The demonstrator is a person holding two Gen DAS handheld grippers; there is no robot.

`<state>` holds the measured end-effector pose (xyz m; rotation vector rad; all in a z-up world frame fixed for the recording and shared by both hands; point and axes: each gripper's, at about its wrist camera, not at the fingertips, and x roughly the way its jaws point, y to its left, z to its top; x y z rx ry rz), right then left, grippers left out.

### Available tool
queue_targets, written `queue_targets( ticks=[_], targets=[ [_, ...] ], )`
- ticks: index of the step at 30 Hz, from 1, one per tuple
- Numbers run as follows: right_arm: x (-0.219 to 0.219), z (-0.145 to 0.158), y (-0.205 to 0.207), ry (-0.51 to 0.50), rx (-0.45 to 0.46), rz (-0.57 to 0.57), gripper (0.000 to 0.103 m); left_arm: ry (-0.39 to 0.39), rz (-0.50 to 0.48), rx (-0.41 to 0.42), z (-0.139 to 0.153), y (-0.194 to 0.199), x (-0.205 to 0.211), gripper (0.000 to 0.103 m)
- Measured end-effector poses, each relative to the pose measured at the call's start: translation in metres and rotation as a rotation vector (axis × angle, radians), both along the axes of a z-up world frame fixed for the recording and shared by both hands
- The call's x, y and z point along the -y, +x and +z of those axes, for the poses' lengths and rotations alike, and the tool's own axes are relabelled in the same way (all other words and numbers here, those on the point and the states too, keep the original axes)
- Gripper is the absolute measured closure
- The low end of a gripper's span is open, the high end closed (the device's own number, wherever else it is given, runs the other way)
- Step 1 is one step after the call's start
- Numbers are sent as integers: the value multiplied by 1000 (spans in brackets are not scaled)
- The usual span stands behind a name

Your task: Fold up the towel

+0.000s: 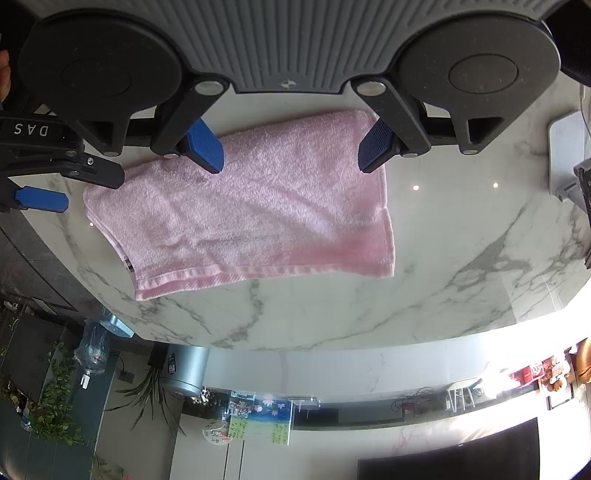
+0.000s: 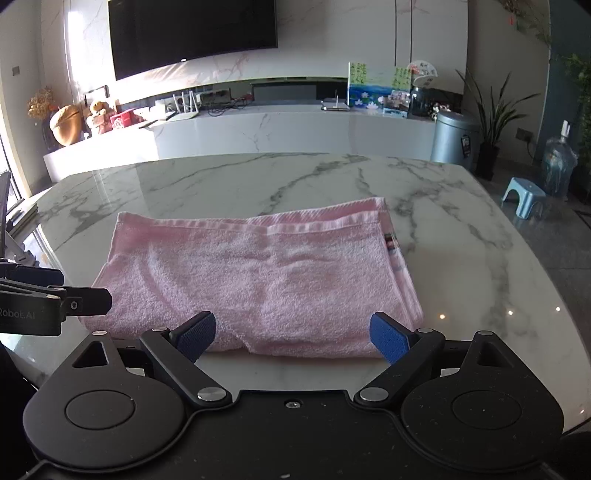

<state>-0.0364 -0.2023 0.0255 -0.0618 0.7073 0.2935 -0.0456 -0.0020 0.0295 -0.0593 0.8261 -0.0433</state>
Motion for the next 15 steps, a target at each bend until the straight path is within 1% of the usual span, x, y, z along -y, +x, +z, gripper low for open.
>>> queue_targets(
  ticks=[3, 7, 15],
  targets=[
    [0, -13, -7, -11, 4, -21, 13, -7, -2, -36, -10, -4, 2, 23],
    [-1, -20, -5, -3, -18, -23, 13, -16, 7, -78, -21, -5, 2, 23],
    [-5, -35, -2, -17, -48, -26, 13, -22, 39, -119, -38, -4, -3, 23]
  ],
)
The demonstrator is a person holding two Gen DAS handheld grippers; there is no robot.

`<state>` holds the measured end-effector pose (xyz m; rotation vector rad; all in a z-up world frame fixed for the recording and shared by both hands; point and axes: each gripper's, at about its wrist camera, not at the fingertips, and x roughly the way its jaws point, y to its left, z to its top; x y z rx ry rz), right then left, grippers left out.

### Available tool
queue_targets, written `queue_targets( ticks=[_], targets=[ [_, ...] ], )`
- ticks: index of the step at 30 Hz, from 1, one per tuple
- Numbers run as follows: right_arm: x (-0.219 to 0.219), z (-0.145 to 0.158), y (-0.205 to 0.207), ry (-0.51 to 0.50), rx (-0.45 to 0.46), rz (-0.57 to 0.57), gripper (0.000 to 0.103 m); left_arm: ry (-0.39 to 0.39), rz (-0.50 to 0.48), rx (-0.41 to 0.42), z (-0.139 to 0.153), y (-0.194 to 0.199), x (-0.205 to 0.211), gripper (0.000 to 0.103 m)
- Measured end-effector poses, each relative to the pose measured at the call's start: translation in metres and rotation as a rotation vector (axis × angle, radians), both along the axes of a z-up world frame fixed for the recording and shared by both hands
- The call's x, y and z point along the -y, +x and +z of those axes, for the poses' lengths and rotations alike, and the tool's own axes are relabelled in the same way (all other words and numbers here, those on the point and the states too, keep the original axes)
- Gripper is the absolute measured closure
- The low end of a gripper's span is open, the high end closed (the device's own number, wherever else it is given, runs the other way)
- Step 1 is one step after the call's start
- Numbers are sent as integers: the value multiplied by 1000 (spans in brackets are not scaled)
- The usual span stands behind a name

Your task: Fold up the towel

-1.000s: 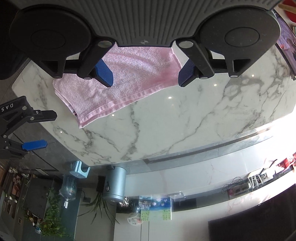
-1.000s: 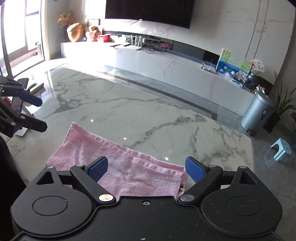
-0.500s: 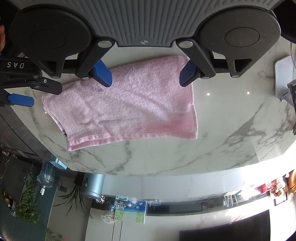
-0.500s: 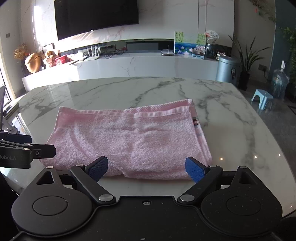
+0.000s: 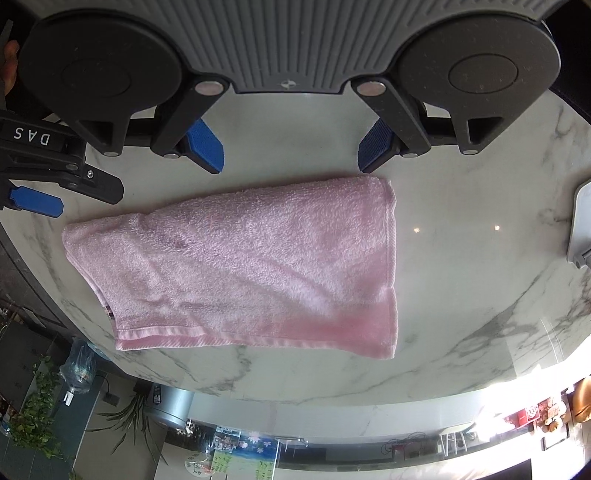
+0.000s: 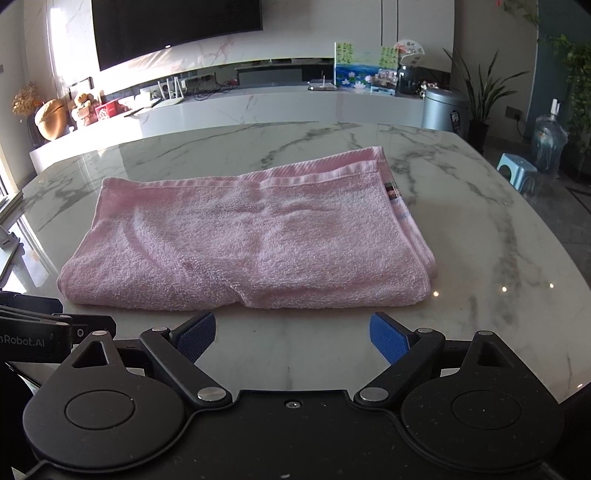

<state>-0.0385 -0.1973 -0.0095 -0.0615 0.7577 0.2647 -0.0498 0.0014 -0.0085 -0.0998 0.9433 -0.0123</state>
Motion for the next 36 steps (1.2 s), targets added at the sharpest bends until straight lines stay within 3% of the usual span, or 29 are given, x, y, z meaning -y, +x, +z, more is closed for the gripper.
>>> queue_targets(
  ticks=[17, 28, 36],
  targets=[
    [-6, -15, 4, -19, -54, -8, 13, 64, 10, 29, -10, 7, 0, 22],
    [-10, -20, 3, -52, -37, -2, 12, 96, 19, 48, -13, 9, -4, 22],
    [-13, -23, 0, -47, -25, -3, 0, 99, 11, 45, -13, 9, -5, 22]
  ],
)
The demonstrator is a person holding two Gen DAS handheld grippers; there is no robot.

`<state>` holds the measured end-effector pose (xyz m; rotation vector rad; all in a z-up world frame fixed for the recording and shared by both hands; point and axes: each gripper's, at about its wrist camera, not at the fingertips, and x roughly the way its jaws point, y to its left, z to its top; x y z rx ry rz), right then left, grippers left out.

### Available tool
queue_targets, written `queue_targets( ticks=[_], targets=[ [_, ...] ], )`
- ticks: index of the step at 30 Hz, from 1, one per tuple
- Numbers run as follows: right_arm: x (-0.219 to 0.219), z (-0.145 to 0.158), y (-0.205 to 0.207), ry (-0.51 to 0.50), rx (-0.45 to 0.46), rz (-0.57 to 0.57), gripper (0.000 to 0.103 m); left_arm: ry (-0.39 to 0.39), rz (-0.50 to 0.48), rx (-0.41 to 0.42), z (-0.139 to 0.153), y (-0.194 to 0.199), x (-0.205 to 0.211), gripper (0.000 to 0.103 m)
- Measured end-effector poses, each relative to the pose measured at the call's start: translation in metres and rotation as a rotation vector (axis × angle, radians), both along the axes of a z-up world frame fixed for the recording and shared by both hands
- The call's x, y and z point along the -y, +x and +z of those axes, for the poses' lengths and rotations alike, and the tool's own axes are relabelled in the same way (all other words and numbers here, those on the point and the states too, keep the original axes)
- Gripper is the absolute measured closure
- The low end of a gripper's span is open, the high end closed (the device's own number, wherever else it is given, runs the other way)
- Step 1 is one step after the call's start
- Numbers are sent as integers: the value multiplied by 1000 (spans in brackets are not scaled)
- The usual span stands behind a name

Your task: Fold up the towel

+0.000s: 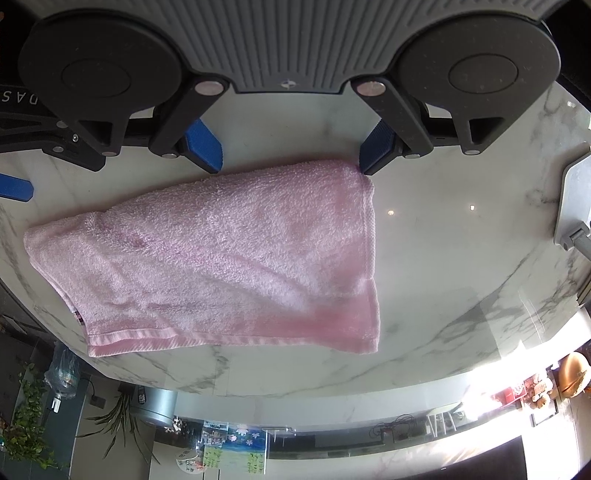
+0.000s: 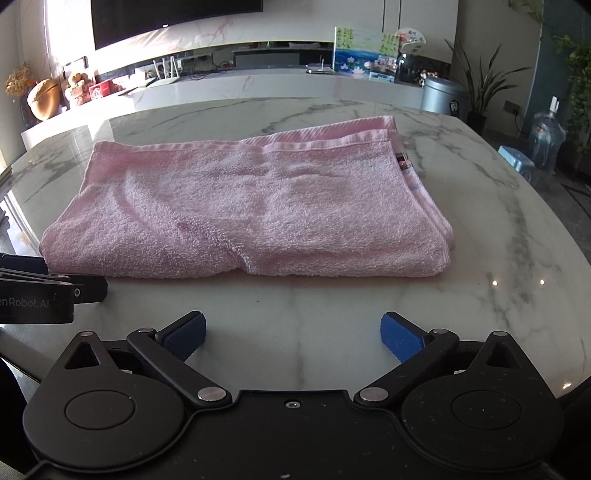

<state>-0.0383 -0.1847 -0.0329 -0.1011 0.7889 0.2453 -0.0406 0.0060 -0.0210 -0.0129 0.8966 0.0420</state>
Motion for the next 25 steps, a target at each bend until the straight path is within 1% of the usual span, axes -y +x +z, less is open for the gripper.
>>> queue_targets(
  ticks=[12, 25],
  targets=[
    [-1, -1, -3, 4, 16, -16, 0, -2, 7, -15, 1, 0, 2, 22],
    [-1, -2, -4, 5, 21, -14, 0, 0, 5, -11, 0, -1, 2, 22]
  ],
)
